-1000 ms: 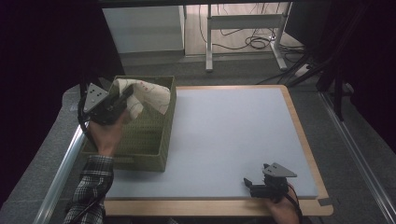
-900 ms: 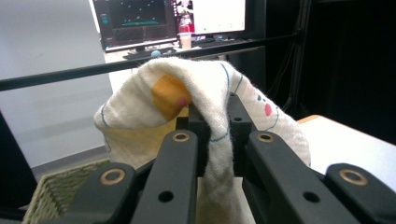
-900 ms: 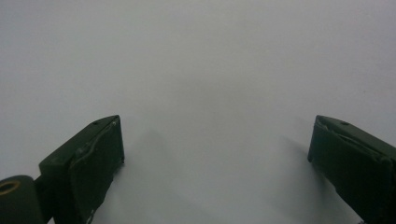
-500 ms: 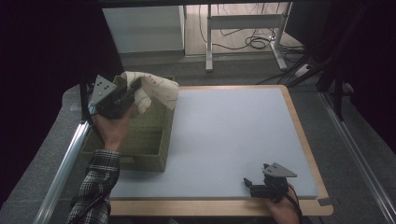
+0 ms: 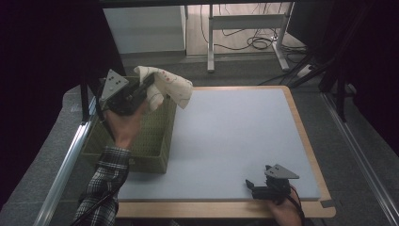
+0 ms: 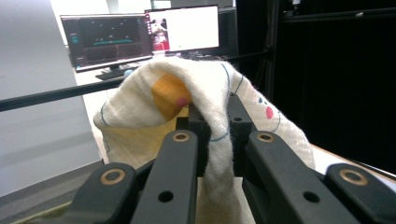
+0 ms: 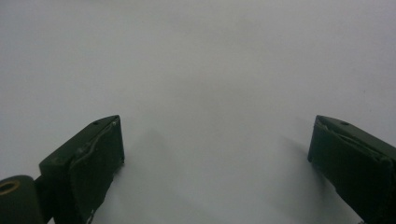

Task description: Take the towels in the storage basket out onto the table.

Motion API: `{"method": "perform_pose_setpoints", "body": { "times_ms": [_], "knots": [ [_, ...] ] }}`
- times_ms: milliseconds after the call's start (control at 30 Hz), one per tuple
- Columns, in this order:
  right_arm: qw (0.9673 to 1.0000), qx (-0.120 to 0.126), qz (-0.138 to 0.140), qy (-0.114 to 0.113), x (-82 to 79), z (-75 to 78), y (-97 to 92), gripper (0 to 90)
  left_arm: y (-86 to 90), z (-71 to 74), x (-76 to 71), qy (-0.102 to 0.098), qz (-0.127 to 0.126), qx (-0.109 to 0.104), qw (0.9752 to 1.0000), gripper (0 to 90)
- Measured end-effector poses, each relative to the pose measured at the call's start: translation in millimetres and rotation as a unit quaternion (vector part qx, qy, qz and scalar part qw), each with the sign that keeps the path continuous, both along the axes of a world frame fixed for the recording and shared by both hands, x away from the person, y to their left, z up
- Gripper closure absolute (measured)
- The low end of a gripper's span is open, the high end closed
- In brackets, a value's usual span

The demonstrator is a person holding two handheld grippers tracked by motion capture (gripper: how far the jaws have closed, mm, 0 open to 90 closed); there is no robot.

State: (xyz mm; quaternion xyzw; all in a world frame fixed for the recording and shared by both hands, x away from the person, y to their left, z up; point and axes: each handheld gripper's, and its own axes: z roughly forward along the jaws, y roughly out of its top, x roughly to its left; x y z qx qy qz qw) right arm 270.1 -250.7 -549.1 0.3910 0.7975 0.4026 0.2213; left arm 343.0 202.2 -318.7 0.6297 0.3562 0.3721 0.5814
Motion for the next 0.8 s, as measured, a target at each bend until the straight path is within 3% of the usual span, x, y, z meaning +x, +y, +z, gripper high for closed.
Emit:
{"method": "perform_pose_setpoints", "body": {
  "times_ms": [333, 800],
  "knots": [
    [1.0, 0.001, -0.001, 0.002, -0.2, 0.1, 0.0, 3.7, -31.6, 4.8, 6.4, -0.004, -0.03, 0.005, 0.9995, 85.2],
    [1.0, 0.001, -0.001, 0.002, -0.2, 0.2, -0.1, 3.7, -73.2, -4.8, 14.7, 0.007, -0.068, 0.0, 0.9977, 85.2]
  ]
}}
